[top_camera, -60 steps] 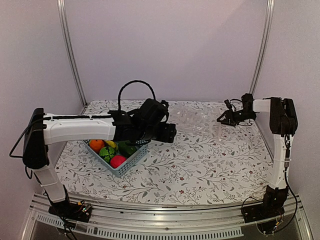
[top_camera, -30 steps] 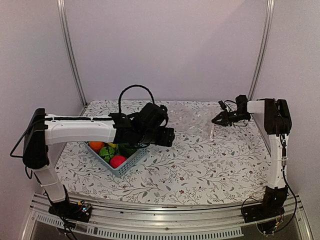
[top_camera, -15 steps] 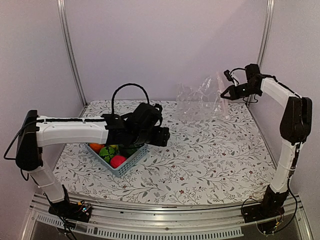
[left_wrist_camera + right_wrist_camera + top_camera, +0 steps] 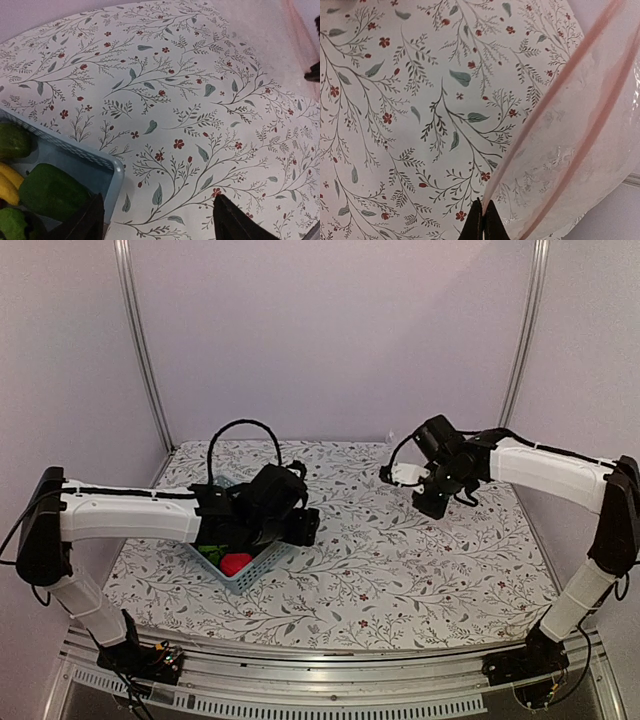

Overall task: Place the food in the zip-top bag and seal the zipper
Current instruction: Set the zipper food storage bag at the center of the board, then pick up the zipper food storage bag from the center of the board.

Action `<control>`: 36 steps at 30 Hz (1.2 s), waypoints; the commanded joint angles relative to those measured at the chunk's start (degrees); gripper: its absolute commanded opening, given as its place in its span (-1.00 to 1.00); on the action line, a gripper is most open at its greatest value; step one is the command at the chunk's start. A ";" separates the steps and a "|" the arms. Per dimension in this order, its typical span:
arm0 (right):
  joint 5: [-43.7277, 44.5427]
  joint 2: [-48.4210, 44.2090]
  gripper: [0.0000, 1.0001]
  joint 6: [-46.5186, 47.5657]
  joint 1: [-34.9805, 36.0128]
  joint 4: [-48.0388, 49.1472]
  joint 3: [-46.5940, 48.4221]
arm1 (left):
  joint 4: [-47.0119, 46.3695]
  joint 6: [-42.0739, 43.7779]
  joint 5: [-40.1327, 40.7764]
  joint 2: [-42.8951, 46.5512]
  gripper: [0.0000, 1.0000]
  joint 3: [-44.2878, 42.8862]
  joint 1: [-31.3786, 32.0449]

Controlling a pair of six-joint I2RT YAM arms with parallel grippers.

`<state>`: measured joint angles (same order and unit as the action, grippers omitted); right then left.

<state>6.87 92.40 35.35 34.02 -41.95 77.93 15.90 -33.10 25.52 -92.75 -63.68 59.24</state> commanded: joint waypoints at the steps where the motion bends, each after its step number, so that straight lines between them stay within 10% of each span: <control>1: 13.45 2.35 -0.97 0.54 7.84 -0.84 -5.96 | 0.75 -1.11 4.64 4.86 0.49 1.94 0.09; 6: 6.09 1.63 -0.39 -0.27 10.74 -1.07 -8.41 | 0.54 -2.34 6.78 9.57 0.49 5.79 -0.12; 11: -0.51 -5.59 -0.22 -0.42 10.94 2.20 -14.13 | -0.07 -3.60 7.76 12.22 0.50 9.19 -0.24; 20: 12.26 -12.35 -0.19 10.57 10.91 29.24 -33.80 | -0.96 -3.08 7.55 12.59 0.50 10.15 -0.60; 36: 16.44 1.51 -0.25 10.65 10.88 37.37 -30.70 | -1.49 -6.03 6.22 15.54 0.49 13.90 -0.60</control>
<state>21.56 91.81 46.06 44.95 -7.38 45.36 15.25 -38.41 31.38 -79.22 -50.76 58.96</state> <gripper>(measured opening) 0.376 0.743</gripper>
